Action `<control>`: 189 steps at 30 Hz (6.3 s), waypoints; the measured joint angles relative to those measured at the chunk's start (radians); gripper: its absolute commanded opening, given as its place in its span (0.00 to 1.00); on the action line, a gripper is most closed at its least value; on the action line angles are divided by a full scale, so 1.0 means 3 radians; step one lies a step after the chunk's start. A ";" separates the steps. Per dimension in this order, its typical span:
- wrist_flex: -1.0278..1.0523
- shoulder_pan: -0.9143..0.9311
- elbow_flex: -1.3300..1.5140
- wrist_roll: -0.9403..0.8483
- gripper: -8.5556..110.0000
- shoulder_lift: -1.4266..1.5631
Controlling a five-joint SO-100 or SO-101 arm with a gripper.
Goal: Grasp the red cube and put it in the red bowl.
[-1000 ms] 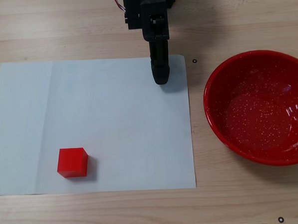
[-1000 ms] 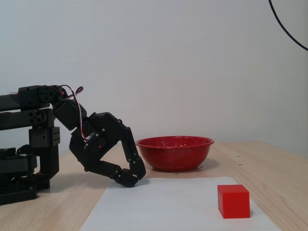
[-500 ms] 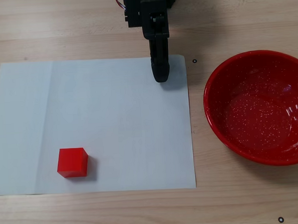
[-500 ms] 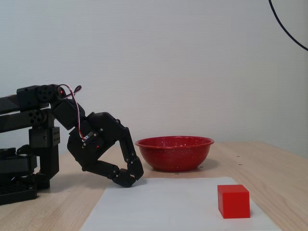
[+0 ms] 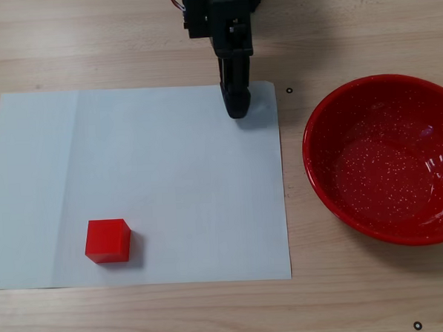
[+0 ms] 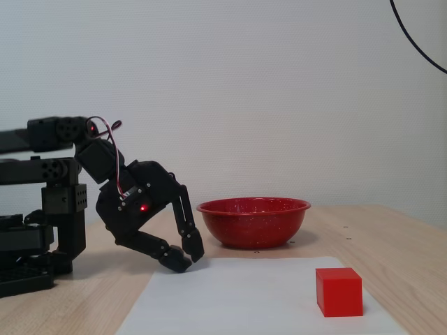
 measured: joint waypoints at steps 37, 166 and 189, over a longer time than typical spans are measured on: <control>0.1519 -0.0721 -0.3835 0.0619 0.07 -0.3226; 0.1519 -0.1289 -0.8350 0.1007 0.41 -0.7711; 0.1606 -0.1294 -0.8401 0.1012 0.07 -0.7788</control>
